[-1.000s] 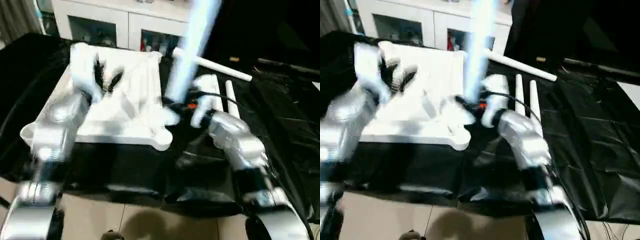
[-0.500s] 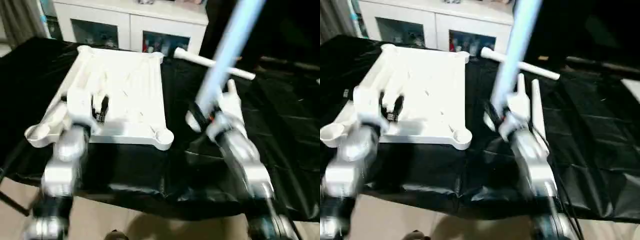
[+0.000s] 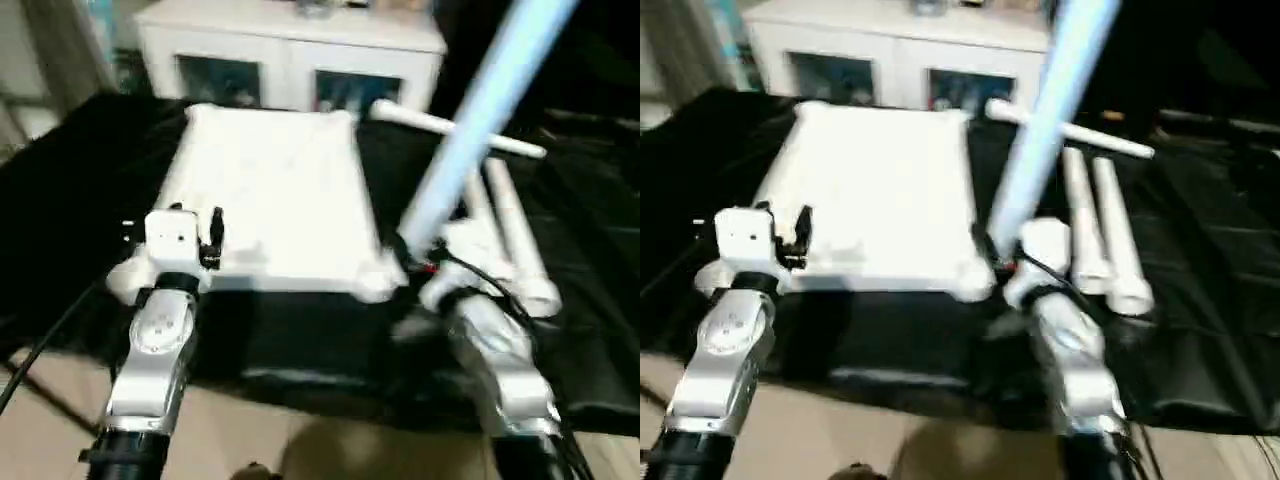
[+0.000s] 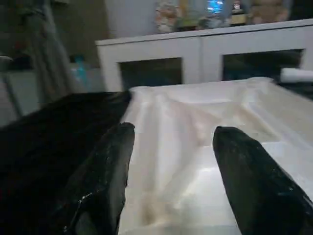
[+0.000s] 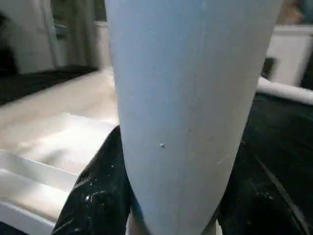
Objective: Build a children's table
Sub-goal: Pick table leg
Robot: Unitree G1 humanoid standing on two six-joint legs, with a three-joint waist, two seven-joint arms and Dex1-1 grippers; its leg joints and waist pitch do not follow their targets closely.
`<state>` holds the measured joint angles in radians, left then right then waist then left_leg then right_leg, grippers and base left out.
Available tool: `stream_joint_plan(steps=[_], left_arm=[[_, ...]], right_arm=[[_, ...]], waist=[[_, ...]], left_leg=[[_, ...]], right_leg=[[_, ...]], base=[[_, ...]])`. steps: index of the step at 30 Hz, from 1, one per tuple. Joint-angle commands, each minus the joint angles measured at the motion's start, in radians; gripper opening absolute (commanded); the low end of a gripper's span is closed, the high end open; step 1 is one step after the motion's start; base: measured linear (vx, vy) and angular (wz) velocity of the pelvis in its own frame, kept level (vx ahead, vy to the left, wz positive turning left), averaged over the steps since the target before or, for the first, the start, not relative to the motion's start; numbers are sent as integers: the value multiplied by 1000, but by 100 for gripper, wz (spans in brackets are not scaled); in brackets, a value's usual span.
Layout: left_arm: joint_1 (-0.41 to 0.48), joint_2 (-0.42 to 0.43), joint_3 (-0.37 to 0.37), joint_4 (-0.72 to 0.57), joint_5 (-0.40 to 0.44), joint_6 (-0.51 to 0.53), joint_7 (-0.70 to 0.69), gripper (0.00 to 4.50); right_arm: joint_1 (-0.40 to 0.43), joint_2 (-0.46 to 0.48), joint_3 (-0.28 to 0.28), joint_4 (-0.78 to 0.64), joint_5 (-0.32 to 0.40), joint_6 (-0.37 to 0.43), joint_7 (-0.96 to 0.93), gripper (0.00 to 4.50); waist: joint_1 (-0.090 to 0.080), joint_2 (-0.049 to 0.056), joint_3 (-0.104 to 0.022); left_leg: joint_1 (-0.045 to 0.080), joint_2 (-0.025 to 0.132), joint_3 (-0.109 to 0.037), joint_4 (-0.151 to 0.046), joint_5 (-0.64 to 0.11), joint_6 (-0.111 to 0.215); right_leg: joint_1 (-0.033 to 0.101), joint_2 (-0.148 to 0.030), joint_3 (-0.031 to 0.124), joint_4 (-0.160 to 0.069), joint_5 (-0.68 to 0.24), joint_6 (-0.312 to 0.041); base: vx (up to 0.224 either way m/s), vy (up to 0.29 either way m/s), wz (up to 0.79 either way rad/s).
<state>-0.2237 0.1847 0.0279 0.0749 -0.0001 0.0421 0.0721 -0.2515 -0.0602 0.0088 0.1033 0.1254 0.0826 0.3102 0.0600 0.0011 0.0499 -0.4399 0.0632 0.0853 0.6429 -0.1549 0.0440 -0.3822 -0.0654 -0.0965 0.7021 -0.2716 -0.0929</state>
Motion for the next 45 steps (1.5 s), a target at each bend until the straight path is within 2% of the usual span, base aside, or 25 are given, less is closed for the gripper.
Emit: stream_joint_plan(steps=[1,3,6,8,9,10,12,13,16,17,21,23,24,25,26,28,30,33,35,36,37,40,42,43,45], left_arm=[[10,-10,-19,-37,38,10,16,295],[22,-8,-27,-52,59,6,18,295],[28,-16,-15,-64,43,21,18,295],[30,-16,-11,-71,48,27,24,295],[30,-17,-8,-73,49,58,28,295],[29,-17,-8,-70,48,62,27,295],[28,-23,-5,-64,27,43,-2,295],[26,-28,-5,-62,23,42,-12,295],[19,-34,-6,-65,15,59,-19,295],[11,-34,-15,-47,16,49,-30,295],[2,-45,-23,-38,4,54,-48,295],[-1,-49,-37,-43,10,61,-57,295],[1,-49,-38,-46,10,64,-61,295],[1,-50,-35,-47,10,67,-60,295],[1,-50,-35,-47,10,67,-60,295],[2,-47,-25,-36,10,62,-57,295],[5,-46,-22,-27,13,55,-64,295],[15,-44,-23,-20,19,54,-67,295],[23,-44,-21,-17,20,58,-64,295],[27,-45,-19,-18,19,58,-62,295],[29,-46,-19,-19,18,59,-61,295],[42,-51,-9,-30,15,63,-53,295],[45,-51,-6,-34,16,65,-51,295],[49,-51,-5,-38,15,65,-50,295],[54,-52,0,-45,17,65,-49,295]], right_arm=[[-11,-9,-3,25,10,-1,11,187],[-20,0,-13,42,20,2,10,187],[-40,12,-44,62,50,37,-2,187],[-55,8,-50,73,53,52,-12,187],[-68,0,-46,91,44,59,-16,187],[-71,-1,-44,96,46,60,-10,187],[-76,-5,-39,108,30,42,-12,187],[-76,-11,-30,112,6,25,-22,187],[-67,-5,-33,90,18,40,-28,187],[-54,3,-44,65,41,60,-34,187],[-33,-5,-40,34,36,69,-40,187],[-20,-13,-45,26,30,59,-46,187],[-22,-10,-57,31,30,58,-58,187],[-24,-10,-59,33,29,57,-60,187],[-24,-10,-59,33,29,57,-60,187],[-31,-14,-54,36,25,50,-55,187],[-32,-17,-52,29,27,53,-55,187],[-29,-24,-46,18,24,49,-49,187],[-28,-31,-37,14,20,48,-36,187],[-29,-34,-33,14,19,50,-30,187],[-30,-36,-31,14,19,52,-28,187],[-39,-39,-21,21,17,53,-12,187],[-43,-41,-16,24,13,51,-7,187],[-46,-38,-14,29,15,51,-5,187],[-52,-37,-4,40,17,48,-5,187]], waist=[[-3,15,-59],[-7,21,-57],[54,12,-72],[64,-68,-93],[75,-79,-64],[107,-56,-26],[106,-40,-20],[89,-21,-25],[34,3,-57],[38,4,-55],[2,8,-28],[7,26,-27],[4,-3,-26],[18,2,-27],[3,-41,-34],[34,-60,-53],[37,-59,-48],[37,6,-51],[6,40,-64],[-35,52,-96],[-41,37,-103],[-41,-17,-78],[-10,-89,-72],[22,-95,-75],[17,-90,-62]], left_leg=[[54,151,-178,-194,-525,85],[45,160,-221,-247,-881,-142],[1,147,-97,-247,-977,-192],[32,93,-32,-130,-721,-177],[19,36,-21,105,-289,-104],[-49,48,-39,120,-122,-77],[34,104,-55,83,-215,-130],[113,158,-72,-11,-470,-163],[87,195,-79,-120,-492,-131],[147,203,20,-85,-473,-214],[222,227,44,-115,-720,-220],[159,321,46,-236,-871,-190],[118,282,7,-254,-921,-146],[116,241,46,-247,-1008,-114],[131,149,82,-102,-778,-115],[40,111,63,98,-250,-45],[-9,101,35,85,-157,-40],[45,135,45,-47,-18,0],[96,188,-22,-118,-108,68],[255,263,-119,-118,-81,245],[273,282,-142,-96,42,391],[202,203,-85,-107,176,452],[90,28,45,-29,-162,239],[19,32,16,79,-194,132],[-1,54,1,93,-95,-5]], right_leg=[[-6,-18,17,6,-106,-110],[4,25,16,72,-150,-67],[9,39,30,98,-100,31],[-31,-69,106,-29,-291,-36],[-42,-186,180,-206,-555,-61],[31,-188,210,-198,-662,36],[8,-180,155,-188,-740,25],[-30,-94,99,-152,-608,-2],[39,-67,53,-74,91,-39],[-9,-65,87,-141,-42,2],[-54,4,35,-175,-413,92],[29,-30,4,11,-177,82],[79,-39,9,20,-115,90],[111,-47,41,13,-213,97],[85,-106,90,-165,-701,127],[141,-227,156,-246,-1031,168],[165,-186,130,-214,-803,99],[157,-108,40,-228,-479,-45],[136,-11,-9,-147,-233,18],[3,-2,-8,-24,-144,37],[-49,-16,16,29,-127,94],[-72,-42,75,10,17,169],[75,-89,161,-154,-29,111],[165,-185,235,-187,-179,28],[163,-164,185,-185,-221,-56]], base=[[-97,68,62],[-81,25,49],[-146,-87,51],[-107,-166,22],[6,-130,-4],[6,-130,-4],[-90,4,3],[-180,8,6],[-88,42,3],[-76,66,-20],[-56,53,-59],[-31,30,-81],[-36,-68,-55],[-36,-68,-55],[7,-120,-28],[73,-118,-29],[91,-96,-9],[141,-33,1],[224,29,-7],[232,-7,0],[232,-7,0],[143,-46,-18],[125,-111,-4],[126,-110,1],[115,-68,-9]])
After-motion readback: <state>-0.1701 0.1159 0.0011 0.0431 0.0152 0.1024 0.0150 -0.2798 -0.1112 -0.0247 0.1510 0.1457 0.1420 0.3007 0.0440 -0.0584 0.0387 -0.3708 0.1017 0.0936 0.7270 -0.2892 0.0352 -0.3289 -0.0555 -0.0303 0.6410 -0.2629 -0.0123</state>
